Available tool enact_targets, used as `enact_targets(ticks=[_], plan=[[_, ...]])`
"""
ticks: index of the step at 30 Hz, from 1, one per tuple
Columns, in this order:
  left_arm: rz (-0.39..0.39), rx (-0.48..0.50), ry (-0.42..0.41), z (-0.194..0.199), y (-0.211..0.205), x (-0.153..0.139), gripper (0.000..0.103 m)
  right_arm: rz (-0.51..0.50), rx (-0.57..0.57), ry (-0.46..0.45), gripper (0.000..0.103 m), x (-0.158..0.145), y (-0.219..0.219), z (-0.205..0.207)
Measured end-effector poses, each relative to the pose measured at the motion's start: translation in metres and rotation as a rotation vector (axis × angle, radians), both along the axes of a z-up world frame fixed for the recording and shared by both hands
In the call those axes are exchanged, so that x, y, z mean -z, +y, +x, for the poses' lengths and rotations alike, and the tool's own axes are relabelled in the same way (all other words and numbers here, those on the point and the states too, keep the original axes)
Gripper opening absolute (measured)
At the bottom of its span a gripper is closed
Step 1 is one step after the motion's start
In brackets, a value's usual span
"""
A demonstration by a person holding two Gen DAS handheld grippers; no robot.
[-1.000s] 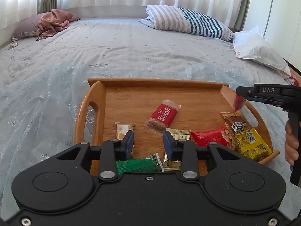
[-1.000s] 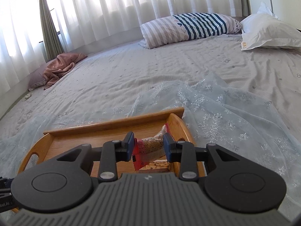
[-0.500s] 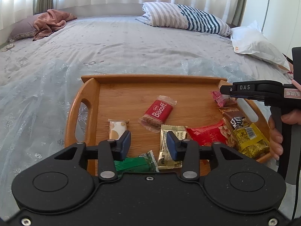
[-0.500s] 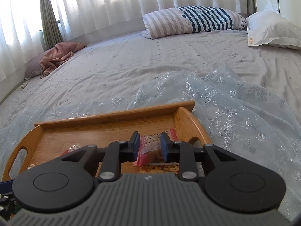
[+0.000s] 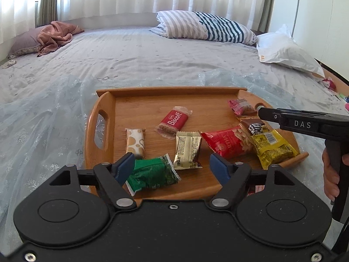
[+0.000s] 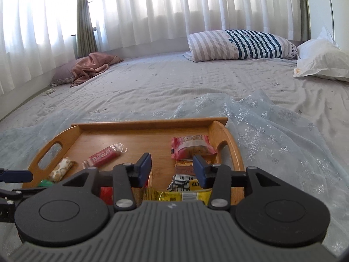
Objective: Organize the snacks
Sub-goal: 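Grasp the dark red chocolate bar with the left tool while the right tool grasps the clear white packet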
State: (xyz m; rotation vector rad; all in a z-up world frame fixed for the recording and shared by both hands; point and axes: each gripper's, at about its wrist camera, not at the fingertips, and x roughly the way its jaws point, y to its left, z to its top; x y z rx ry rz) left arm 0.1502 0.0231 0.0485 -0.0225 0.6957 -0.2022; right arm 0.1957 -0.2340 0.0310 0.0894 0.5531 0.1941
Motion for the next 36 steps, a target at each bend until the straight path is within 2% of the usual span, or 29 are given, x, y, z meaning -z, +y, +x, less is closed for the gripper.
enact_targets(ticks=[8,14,18,22,23,28,32,34,36], plan=[[0.045,0.061,-0.049,-0.044,-0.008,-0.010,0.072,-0.014,-0.057,-0.045,0.066,0.002,0.006,-0.058],[0.054,0.121,-0.030,-0.065,-0.015,-0.012,0.063,-0.004,-0.095,-0.039,0.066,0.007,0.007,-0.080],[0.050,0.153,0.000,-0.075,-0.022,-0.013,0.052,-0.016,-0.110,-0.045,0.066,0.012,0.009,-0.093],[0.026,0.165,0.017,-0.082,-0.025,-0.018,0.049,-0.014,-0.117,-0.051,0.066,0.015,0.008,-0.101],[0.021,0.165,0.017,-0.085,-0.026,-0.020,0.045,-0.012,-0.117,-0.050,0.066,0.016,0.008,-0.103],[0.017,0.181,0.000,-0.096,-0.031,-0.026,0.042,0.008,-0.125,-0.052,0.066,0.022,0.003,-0.110],[0.048,0.163,0.018,-0.094,-0.038,-0.014,0.036,0.033,-0.129,-0.061,0.066,0.027,0.002,-0.114],[0.049,0.153,0.038,-0.090,-0.040,-0.004,0.031,0.048,-0.128,-0.063,0.066,0.030,0.002,-0.114],[0.041,0.142,0.061,-0.086,-0.041,0.006,0.030,0.064,-0.130,-0.060,0.064,0.033,0.002,-0.114]])
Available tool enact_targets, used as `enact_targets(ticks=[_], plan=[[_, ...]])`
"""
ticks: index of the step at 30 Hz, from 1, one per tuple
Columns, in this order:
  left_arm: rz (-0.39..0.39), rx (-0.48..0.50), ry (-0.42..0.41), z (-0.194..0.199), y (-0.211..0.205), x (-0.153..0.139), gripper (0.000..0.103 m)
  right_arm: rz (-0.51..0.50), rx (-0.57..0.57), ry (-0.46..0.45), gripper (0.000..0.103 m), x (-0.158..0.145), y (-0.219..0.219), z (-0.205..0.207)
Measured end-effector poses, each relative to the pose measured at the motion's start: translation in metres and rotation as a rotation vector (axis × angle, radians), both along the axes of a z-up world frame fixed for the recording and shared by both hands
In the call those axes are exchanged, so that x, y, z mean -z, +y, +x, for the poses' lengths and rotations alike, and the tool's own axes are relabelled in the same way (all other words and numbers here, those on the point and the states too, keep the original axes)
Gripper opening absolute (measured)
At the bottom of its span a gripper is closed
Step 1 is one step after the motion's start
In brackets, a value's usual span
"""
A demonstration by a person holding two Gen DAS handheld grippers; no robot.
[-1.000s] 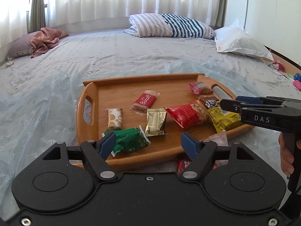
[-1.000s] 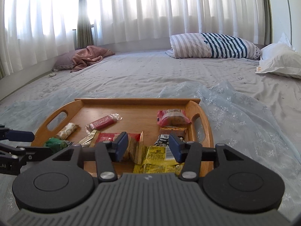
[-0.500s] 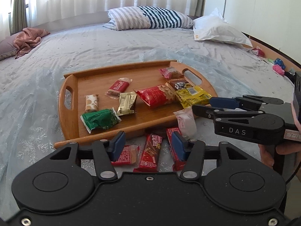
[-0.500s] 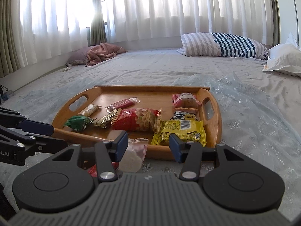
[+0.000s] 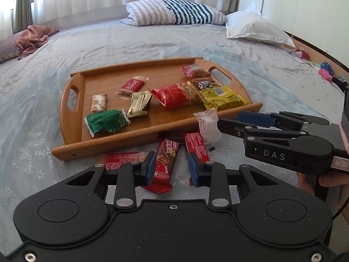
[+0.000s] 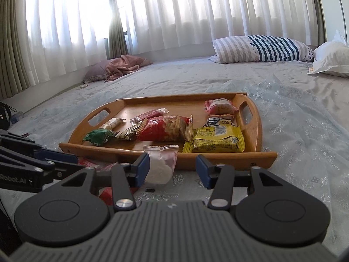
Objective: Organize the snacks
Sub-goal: 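Grasp the dark red chocolate bar with the left tool while the right tool grasps the clear white packet, then lift the chocolate bar onto the tray with the left tool while the right tool places the white packet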
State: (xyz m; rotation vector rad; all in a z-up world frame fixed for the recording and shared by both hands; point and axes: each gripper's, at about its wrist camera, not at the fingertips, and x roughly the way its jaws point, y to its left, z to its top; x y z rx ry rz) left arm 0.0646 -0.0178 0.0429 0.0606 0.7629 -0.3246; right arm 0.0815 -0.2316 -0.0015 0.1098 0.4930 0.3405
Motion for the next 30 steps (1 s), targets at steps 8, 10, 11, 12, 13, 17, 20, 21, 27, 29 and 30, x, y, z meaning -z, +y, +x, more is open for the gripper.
enact_targets(ticks=[8,10,11,12,13,17,20,21,27,29,30], plan=[[0.013,-0.029,-0.001,0.010,-0.006,0.019,0.030,0.002,-0.010,0.021,0.060,0.013,0.012,0.005],[0.004,-0.035,0.000,0.013,-0.006,0.021,0.030,0.004,-0.005,0.032,0.057,0.016,0.015,0.008],[-0.001,-0.039,-0.002,0.014,-0.006,0.022,0.030,0.003,-0.004,0.037,0.056,0.018,0.016,0.009],[-0.003,-0.044,-0.003,0.016,-0.006,0.022,0.030,0.002,-0.005,0.041,0.056,0.019,0.016,0.010],[-0.004,-0.048,-0.004,0.018,-0.006,0.023,0.030,0.001,-0.005,0.044,0.055,0.020,0.017,0.011],[-0.005,-0.053,-0.015,0.020,-0.008,0.026,0.031,0.000,-0.004,0.050,0.055,0.023,0.018,0.011],[-0.008,-0.054,-0.013,0.022,-0.009,0.031,0.040,0.006,-0.002,0.052,0.054,0.025,0.017,0.011],[-0.005,-0.057,-0.009,0.023,-0.009,0.032,0.041,0.008,-0.001,0.053,0.054,0.026,0.017,0.011],[-0.032,-0.081,0.010,0.026,-0.005,0.038,0.040,0.022,-0.005,0.053,0.043,0.027,0.016,0.013],[-0.050,-0.096,0.017,0.026,-0.002,0.036,0.031,0.024,-0.009,0.048,0.039,0.028,0.016,0.012],[-0.066,-0.100,0.025,0.026,0.000,0.035,0.027,0.024,-0.012,0.048,0.037,0.028,0.016,0.012]])
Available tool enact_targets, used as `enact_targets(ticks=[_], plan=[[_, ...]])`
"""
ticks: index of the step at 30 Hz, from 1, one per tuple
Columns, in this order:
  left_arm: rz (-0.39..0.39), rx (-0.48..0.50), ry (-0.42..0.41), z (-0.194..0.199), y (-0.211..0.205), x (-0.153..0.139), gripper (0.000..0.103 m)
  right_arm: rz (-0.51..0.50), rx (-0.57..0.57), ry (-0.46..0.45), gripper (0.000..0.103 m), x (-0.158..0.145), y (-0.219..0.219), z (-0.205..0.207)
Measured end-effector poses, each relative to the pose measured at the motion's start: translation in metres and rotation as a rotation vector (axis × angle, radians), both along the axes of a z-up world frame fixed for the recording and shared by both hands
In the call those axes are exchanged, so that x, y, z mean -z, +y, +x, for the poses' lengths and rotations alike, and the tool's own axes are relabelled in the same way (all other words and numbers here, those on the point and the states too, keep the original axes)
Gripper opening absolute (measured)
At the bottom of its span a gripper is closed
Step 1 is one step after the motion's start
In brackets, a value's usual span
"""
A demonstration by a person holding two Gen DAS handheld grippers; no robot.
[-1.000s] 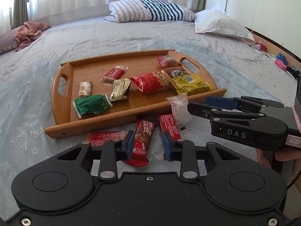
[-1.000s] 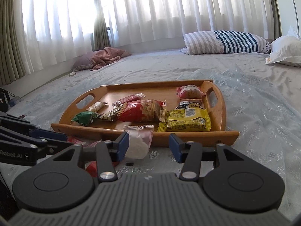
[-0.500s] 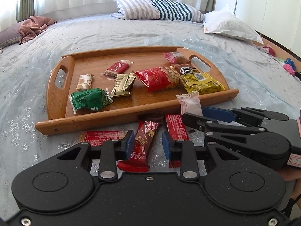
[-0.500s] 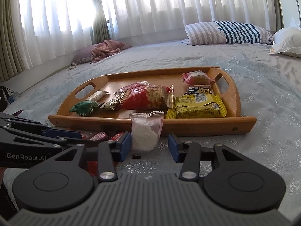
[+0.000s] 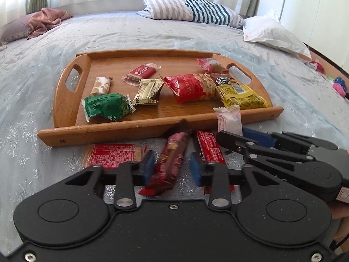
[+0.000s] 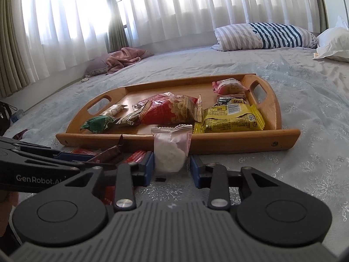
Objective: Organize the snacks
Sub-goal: 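Lift the chocolate bar onto the tray with the left tool while the right tool places the white packet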
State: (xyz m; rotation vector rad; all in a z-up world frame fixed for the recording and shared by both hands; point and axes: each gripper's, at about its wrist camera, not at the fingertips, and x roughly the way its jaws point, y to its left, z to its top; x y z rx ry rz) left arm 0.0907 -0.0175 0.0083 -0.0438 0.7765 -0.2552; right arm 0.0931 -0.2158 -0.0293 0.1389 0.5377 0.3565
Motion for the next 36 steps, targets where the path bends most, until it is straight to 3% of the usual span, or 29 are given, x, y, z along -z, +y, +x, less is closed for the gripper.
enact_targets(ticks=[3,9,12,22,27,32,36], plan=[[-0.041,-0.011,0.023,0.001,0.006,-0.003,0.026,-0.006,0.001,-0.002,0.037,0.000,0.001,-0.001],[-0.039,-0.018,0.008,-0.002,0.011,-0.015,0.021,-0.023,0.032,-0.003,0.036,-0.010,0.001,-0.003],[-0.024,-0.020,-0.020,-0.003,0.013,-0.025,0.014,-0.016,0.041,0.004,0.036,-0.016,0.001,-0.004],[-0.047,-0.039,-0.092,0.007,0.031,-0.057,0.013,-0.043,0.071,-0.043,0.036,-0.045,-0.001,0.004],[-0.073,-0.045,-0.134,0.031,0.041,-0.080,0.013,-0.038,0.090,-0.023,0.036,-0.059,-0.008,0.026],[-0.114,-0.068,-0.112,0.075,0.053,-0.099,0.013,-0.046,0.073,0.026,0.036,-0.071,-0.011,0.064],[-0.086,-0.102,-0.087,0.112,0.056,-0.103,0.013,-0.046,0.055,0.089,0.036,-0.079,-0.011,0.098]])
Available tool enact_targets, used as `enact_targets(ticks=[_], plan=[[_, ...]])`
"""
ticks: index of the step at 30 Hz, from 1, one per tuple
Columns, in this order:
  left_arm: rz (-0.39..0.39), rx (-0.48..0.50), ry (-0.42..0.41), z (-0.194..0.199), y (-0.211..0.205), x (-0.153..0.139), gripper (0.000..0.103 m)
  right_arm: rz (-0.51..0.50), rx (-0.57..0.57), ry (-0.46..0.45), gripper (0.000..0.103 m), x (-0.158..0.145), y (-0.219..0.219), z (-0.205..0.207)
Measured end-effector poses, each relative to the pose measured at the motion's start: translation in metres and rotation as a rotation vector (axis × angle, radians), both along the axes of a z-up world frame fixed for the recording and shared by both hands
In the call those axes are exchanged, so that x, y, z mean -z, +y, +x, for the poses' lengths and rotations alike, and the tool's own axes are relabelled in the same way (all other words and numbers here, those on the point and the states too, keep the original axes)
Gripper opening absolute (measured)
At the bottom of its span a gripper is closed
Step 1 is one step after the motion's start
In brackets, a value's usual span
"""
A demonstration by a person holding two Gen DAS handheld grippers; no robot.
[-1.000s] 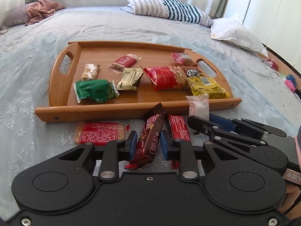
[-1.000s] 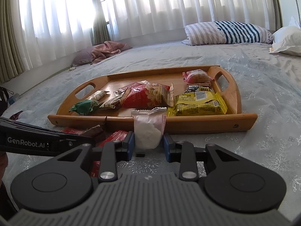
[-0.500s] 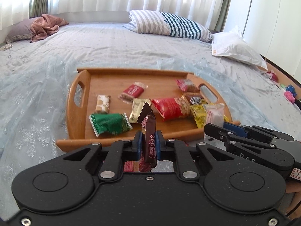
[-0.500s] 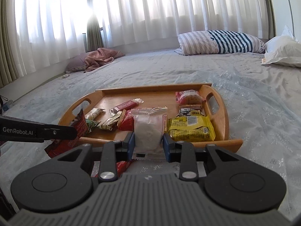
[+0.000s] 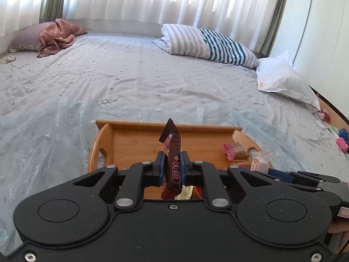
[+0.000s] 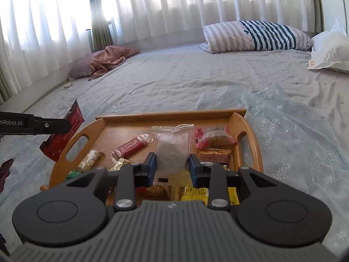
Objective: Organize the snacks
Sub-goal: 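Lift the chocolate bar onto the tray with the left tool while the right tool places the white packet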
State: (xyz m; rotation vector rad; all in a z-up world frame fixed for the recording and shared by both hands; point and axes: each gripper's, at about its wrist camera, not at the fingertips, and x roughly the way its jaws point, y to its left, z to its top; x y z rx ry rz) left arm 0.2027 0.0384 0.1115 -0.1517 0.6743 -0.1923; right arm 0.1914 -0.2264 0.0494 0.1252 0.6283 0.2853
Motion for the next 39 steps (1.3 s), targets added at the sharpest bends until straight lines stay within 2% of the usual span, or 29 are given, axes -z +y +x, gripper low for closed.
enact_targets(ticks=[5,11,15,18,26,33,37,38,39], plan=[[0.053,-0.041,0.047,0.047,-0.004,0.010,0.013,-0.040,-0.013,0.078,0.036,0.000,0.007,0.041],[0.160,-0.081,0.108,0.091,-0.019,0.037,0.013,-0.038,-0.019,0.180,0.036,0.014,0.009,0.077],[0.222,-0.095,0.127,0.111,-0.030,0.056,0.014,-0.059,-0.023,0.196,0.036,0.025,0.012,0.087],[0.240,-0.099,0.142,0.122,-0.035,0.066,0.014,-0.058,-0.032,0.202,0.036,0.028,0.014,0.092],[0.273,-0.088,0.159,0.131,-0.045,0.084,0.013,-0.073,-0.052,0.205,0.036,0.034,0.019,0.097],[0.290,-0.078,0.146,0.129,-0.048,0.086,0.013,-0.060,-0.048,0.222,0.037,0.041,0.018,0.099],[0.281,-0.066,0.149,0.127,-0.047,0.086,0.018,-0.039,-0.049,0.215,0.041,0.043,0.016,0.098],[0.280,-0.065,0.151,0.126,-0.047,0.086,0.021,-0.029,-0.049,0.213,0.048,0.042,0.016,0.098],[0.283,-0.067,0.149,0.125,-0.046,0.085,0.028,-0.019,-0.047,0.209,0.048,0.042,0.015,0.097]])
